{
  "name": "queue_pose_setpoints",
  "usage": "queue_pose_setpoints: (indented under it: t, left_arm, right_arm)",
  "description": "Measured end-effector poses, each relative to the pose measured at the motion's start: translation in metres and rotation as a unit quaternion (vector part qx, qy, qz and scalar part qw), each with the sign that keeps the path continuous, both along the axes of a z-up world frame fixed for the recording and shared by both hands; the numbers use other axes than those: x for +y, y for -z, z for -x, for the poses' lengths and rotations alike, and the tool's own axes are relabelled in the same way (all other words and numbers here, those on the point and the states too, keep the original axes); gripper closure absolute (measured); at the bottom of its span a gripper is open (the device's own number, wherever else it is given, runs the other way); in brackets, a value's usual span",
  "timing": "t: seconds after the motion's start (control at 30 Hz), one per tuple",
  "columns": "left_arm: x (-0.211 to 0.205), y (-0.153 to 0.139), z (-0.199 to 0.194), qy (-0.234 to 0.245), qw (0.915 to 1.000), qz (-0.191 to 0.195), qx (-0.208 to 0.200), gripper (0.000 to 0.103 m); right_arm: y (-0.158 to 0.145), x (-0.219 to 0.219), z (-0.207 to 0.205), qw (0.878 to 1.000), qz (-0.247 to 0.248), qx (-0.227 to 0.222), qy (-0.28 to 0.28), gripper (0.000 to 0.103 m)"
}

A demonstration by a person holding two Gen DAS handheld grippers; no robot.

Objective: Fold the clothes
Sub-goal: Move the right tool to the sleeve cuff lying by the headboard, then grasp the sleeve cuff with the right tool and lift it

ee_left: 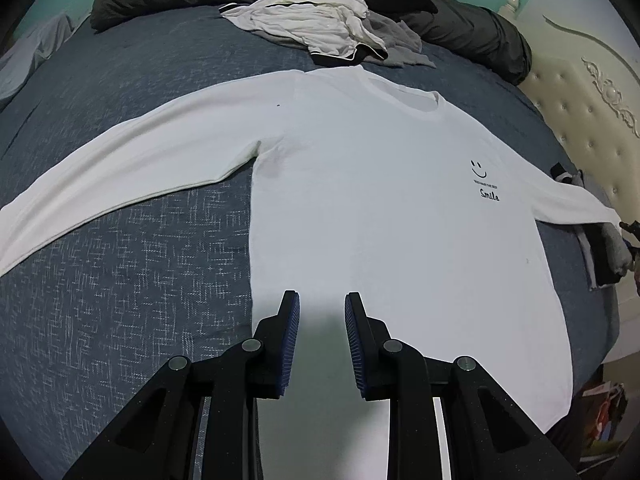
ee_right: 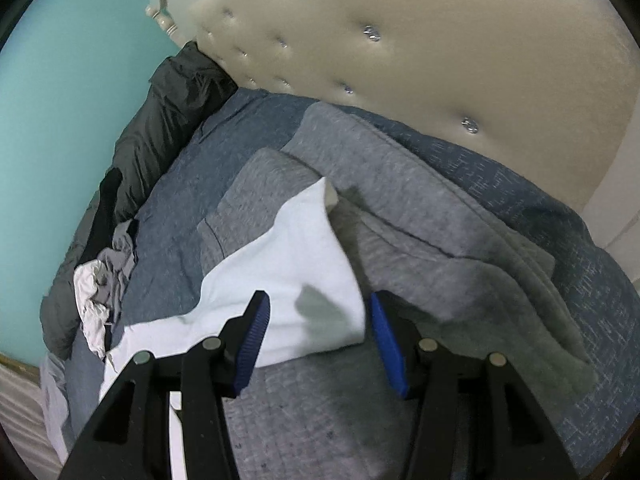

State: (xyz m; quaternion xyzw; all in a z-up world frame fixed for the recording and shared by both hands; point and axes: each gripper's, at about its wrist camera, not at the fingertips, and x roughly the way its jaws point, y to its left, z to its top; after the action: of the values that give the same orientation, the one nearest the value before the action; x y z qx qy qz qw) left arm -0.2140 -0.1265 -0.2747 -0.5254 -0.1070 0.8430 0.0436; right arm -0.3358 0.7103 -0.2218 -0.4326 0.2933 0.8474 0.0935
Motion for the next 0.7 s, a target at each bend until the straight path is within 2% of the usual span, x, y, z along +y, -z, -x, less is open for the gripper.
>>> queue_pose_setpoints:
  t: [0.03,0.1,0.17,0.23,0.4,0.7]
  left_arm:
    - [0.001,0.000,0.000,0.001,1.0000,0.001,0.000,0.077]
    - [0.002,-0.001,0.000,0.003,1.0000,0.002,0.001,0.077]
    - [0.003,-0.002,0.000,0.005,1.0000,0.003,0.001,0.077]
    - [0.003,-0.003,0.000,0.005,1.0000,0.003,0.002,0.077]
    - [0.000,-0.007,-0.003,0.004,1.0000,0.001,0.007,0.077]
    - [-0.005,-0.018,-0.012,0.000,0.9997,-0.009,0.021,0.077]
  right_arm:
    - [0.000,-0.002,0.001,1.000,-0.008,-0.002,-0.003,0.052]
    - [0.000,-0.006,0.002,1.000,-0.023,-0.006,-0.008,0.073]
    - [0.000,-0.010,0.004,0.999,-0.038,-0.011,-0.014,0.084]
    - [-0.004,-0.014,0.004,0.998,-0.054,-0.007,-0.019,0.090]
    - [-0.025,-0.023,0.001,0.995,-0.091,0.019,-0.024,0.094]
    - [-0.081,-0.051,0.007,0.990,-0.104,0.075,-0.054,0.095]
